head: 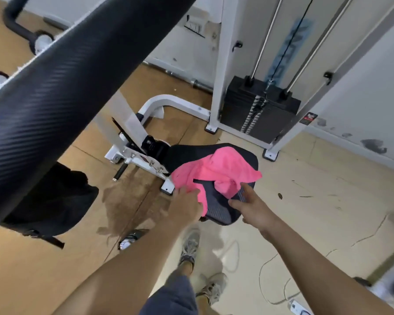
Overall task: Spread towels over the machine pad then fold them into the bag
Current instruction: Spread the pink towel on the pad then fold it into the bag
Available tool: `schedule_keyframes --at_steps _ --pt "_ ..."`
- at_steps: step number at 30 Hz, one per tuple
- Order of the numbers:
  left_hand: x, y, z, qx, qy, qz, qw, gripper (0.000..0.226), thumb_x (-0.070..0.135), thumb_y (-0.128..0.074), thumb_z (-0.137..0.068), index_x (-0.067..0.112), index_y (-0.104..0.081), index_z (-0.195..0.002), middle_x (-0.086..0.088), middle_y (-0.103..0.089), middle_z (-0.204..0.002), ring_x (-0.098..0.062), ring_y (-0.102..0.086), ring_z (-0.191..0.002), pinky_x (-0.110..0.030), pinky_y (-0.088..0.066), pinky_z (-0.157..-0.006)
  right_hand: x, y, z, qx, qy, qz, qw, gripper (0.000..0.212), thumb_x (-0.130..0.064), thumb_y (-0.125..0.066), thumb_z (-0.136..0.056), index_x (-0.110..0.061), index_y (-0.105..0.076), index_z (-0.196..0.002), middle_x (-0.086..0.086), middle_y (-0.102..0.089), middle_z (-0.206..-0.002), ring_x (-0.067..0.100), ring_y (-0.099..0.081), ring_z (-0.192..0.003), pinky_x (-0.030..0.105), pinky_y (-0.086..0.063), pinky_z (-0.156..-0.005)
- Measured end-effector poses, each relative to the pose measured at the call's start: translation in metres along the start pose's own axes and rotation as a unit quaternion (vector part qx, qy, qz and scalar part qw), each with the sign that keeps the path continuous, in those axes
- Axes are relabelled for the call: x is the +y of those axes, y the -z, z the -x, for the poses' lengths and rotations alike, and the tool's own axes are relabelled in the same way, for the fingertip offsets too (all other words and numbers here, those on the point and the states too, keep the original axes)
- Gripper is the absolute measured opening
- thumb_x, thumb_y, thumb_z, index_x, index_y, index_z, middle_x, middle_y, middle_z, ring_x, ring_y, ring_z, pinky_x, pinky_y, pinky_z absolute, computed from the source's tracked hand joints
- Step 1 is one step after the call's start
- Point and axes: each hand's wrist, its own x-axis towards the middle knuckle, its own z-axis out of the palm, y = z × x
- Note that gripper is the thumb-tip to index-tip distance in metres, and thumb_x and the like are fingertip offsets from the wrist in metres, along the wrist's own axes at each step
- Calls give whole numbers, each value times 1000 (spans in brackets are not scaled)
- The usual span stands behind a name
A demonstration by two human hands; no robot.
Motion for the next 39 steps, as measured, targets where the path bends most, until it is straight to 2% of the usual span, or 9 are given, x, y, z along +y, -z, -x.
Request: schedule_keyframes --at_steps 6,11,18,20,23,27,31,36,39 --pt "7 4 -46 28 174 214 961 25 12 -48 -95 3 -68 -106 -13 -68 -105 -26 -62 -96 -21 -37 -66 -14 -3 -77 7 -88 -132 987 75 -14 -58 -95 -34 -14 -153 -18 -40 -135 17 -46 -114 42 -44 -89" --pt "8 59 -52 28 137 625 768 28 -4 -49 -94 13 -69 -83 0 -69 -82 -16 -61 -77 -22 -46 -61 -23 -16 -116 34 -67 97 992 90 -53 -67 -57 -31 -40 -140 2 -60 -119 29 -57 -117 42 -46 -99" --pt "4 153 -20 -138 1 789 599 27 6 -53 -86 8 -67 -109 -7 -73 -80 -14 -69 -67 -22 -55 -58 -87 -18 -116 19 56 226 972 9 -23 -60 -82 -29 -67 -85 -4 -63 -91 20 -59 -94 27 -45 -76" --pt "0 169 -17 -152 -14 755 638 32 10 -71 -77 14 -72 -109 -12 -72 -84 -21 -68 -69 -28 -55 -63 -102 -1 -115 43 38 86 995 25 2 -52 -84 -20 -63 -80 -2 -64 -81 20 -60 -82 26 -48 -70" --pt "-4 192 -13 -114 14 542 833 24 11 -78 -79 23 -75 -100 -22 -70 -90 -39 -62 -77 -39 -47 -72 -116 38 -106 104 33 84 991 19 -1 -52 -83 -17 -62 -81 6 -68 -79 21 -63 -67 28 -49 -55" --pt "10 210 0 115 -28 187 975 21 16 -58 -91 33 -70 -94 10 -71 -77 -13 -64 -70 -31 -50 -66 -133 92 -87 220 62 210 951 13 -10 -59 -81 -23 -62 -82 6 -66 -75 24 -59 -68 27 -40 -57" --pt "31 212 24 285 -20 200 937 19 21 -40 -96 20 -59 -98 5 -59 -69 -24 -58 -66 -38 -45 -60 -147 133 -45 234 63 203 949 12 -11 -63 -76 -20 -68 -83 10 -73 -88 28 -65 -83 31 -47 -70" --pt "58 215 46 87 191 607 766 32 40 -48 -97 14 -62 -84 -7 -60 -63 -23 -57 -54 -34 -48 -57 -152 156 39 -26 55 26 998 45 -43 -88 -54 -10 -77 -82 11 -59 -73 21 -49 -70 28 -36 -62" --pt "64 209 61 122 151 565 802 32 40 -48 -97 16 -62 -82 -2 -57 -66 -19 -55 -59 -30 -42 -57 -138 161 75 -105 87 -179 974 30 -29 -85 -65 -3 -75 -76 12 -65 -68 18 -57 -59 21 -45 -54"
